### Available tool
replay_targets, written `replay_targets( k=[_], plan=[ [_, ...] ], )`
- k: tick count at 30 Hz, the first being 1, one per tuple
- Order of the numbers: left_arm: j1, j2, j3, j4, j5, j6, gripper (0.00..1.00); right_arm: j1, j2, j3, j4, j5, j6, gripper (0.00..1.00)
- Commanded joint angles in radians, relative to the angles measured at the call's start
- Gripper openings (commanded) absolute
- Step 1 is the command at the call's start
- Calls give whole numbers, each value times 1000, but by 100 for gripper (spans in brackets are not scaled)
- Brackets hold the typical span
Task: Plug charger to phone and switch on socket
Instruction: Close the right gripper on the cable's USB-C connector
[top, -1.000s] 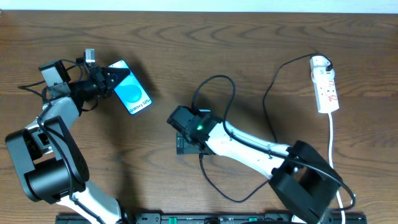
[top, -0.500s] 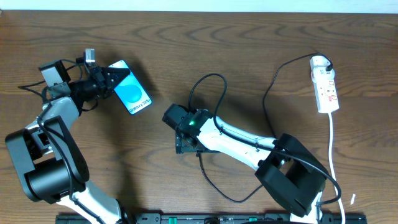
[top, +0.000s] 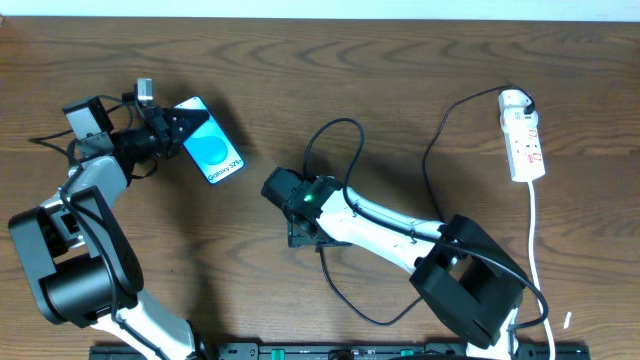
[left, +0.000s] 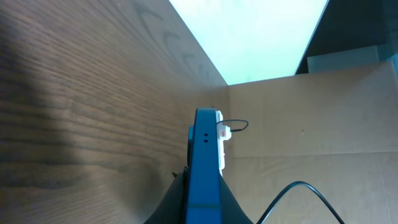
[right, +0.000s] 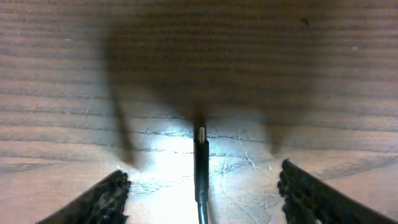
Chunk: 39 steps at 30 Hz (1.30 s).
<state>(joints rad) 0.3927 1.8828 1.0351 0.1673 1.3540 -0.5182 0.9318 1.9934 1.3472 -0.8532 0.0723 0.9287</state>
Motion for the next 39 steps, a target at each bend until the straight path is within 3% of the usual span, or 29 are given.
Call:
replay_targets(
  k=[1, 10, 13, 28, 33, 39],
  plan=[
    [5, -24, -7, 2, 14, 14, 7, 17, 21, 21, -6, 19, 3, 68],
    [5, -24, -7, 2, 14, 13, 8, 33, 22, 19, -22, 19, 18, 65],
    [5, -24, -7, 2, 14, 13, 7, 34, 23, 13, -22, 19, 30, 59],
    [5, -24, -7, 3, 14, 13, 7, 17, 54, 11, -14, -24, 32, 57],
    [5, -24, -7, 2, 14, 13, 7, 16, 54, 11, -14, -24, 32, 49],
    [5, -24, -7, 2, 14, 13, 8, 9, 54, 11, -11, -23, 32, 47]
  ],
)
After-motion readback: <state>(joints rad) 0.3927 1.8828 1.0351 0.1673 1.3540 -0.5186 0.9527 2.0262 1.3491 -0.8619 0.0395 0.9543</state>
